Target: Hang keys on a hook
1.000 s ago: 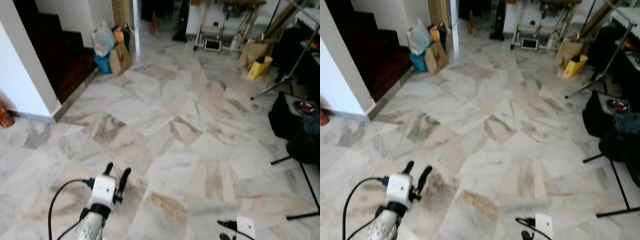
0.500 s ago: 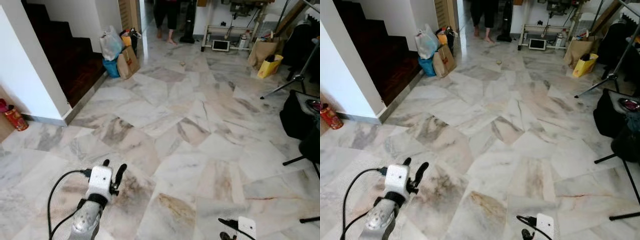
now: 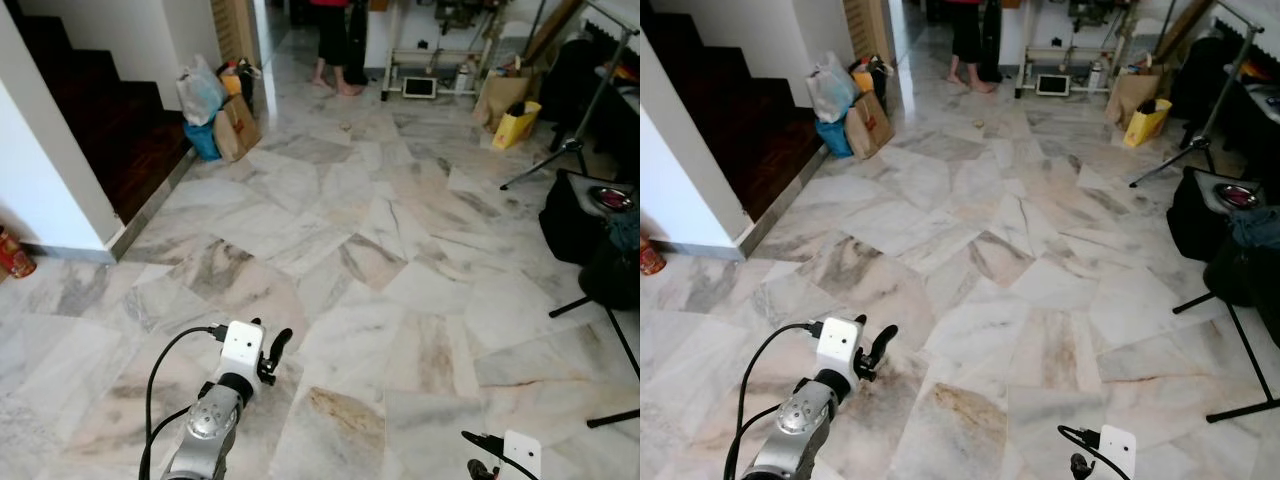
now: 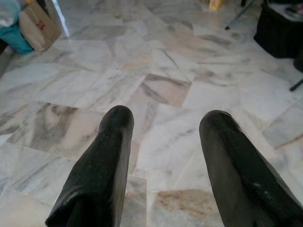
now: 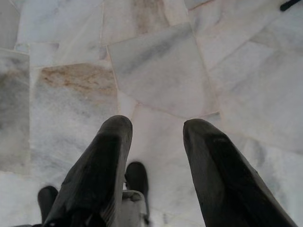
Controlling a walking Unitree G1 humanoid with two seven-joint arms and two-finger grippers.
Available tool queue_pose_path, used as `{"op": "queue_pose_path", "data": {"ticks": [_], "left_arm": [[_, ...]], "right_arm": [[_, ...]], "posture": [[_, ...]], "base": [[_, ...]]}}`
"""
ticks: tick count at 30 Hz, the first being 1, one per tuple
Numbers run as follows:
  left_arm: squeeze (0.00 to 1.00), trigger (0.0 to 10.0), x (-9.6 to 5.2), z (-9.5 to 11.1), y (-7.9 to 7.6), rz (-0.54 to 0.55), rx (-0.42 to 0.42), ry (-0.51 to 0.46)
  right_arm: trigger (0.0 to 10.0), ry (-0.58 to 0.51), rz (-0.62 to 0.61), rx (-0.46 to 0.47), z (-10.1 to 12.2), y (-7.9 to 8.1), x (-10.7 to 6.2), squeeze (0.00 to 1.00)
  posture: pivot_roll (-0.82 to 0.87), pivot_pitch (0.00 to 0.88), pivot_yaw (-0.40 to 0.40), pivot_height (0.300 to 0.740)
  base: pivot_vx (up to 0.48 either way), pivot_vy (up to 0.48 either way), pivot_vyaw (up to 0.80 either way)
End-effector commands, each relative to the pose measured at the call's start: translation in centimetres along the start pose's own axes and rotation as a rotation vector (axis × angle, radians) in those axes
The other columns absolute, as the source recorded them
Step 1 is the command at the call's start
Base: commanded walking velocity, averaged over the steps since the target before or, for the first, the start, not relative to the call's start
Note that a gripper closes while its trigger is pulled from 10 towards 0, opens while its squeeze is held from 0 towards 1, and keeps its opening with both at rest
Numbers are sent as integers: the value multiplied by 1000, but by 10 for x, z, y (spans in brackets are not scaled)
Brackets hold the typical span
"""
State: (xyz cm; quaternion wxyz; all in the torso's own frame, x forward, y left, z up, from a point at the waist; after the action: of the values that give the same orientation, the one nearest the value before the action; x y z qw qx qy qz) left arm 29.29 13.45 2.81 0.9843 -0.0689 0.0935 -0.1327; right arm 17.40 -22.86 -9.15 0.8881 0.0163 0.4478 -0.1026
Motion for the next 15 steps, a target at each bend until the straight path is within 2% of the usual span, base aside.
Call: {"op": "queue_pose_path", "data": {"ticks": [1, 5, 6, 7, 8, 9, 10, 15], "left_arm": [[0, 10000, 2, -3, 3, 4, -1, 31], [0, 10000, 3, -2, 5, 5, 0, 36], [0, 10000, 5, -1, 9, 20, -9, 41], [0, 10000, 4, -6, 22, 77, -52, 82], [0, 10000, 4, -6, 22, 77, -52, 82], [0, 10000, 2, -11, 35, 134, -117, 114], [0, 10000, -11, -28, 59, 281, -250, 191], [0, 10000, -15, -33, 64, 313, -287, 207]], "right_arm": [[10000, -4, -4, 21, 0, 4, 0, 0], [10000, -6, -1, 20, 0, 7, 0, 0], [10000, -15, 0, 21, 8, 6, 2, 0], [10000, -28, 14, 16, 19, 9, 4, 0], [10000, -28, 14, 16, 19, 9, 4, 0], [10000, -34, 28, 12, 27, 14, 6, 0], [10000, -35, 52, 2, 36, 24, 8, 0], [10000, -32, 57, 0, 37, 26, 8, 0]], "posture": [[-3, 0, 48, 740], [-8, 0, 49, 740], [-21, 0, 51, 740], [-11, 0, 31, 740], [-11, 0, 31, 740], [0, 0, 20, 740], [41, 0, 8, 740], [41, 0, 8, 740]], "base": [[0, 0, 0], [0, 0, 0], [0, 0, 0], [0, 0, 0], [0, 0, 0], [0, 0, 0], [0, 0, 0], [0, 0, 0]]}}
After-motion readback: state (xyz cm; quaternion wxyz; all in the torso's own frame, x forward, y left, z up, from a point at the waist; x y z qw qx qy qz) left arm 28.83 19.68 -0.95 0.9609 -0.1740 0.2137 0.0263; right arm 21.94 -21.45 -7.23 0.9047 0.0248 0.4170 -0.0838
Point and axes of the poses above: a point about 5 cm out from each wrist's last joint towards the gripper, its own x axis pointing out of the wrist towards the gripper, its own z axis along the axis of the wrist's last joint, y = z × x, the point moved 1 cm from there along x, pointing out of the wrist towards the gripper, and after that the axes turned 14 degrees about -x, right-handed, at the moved point
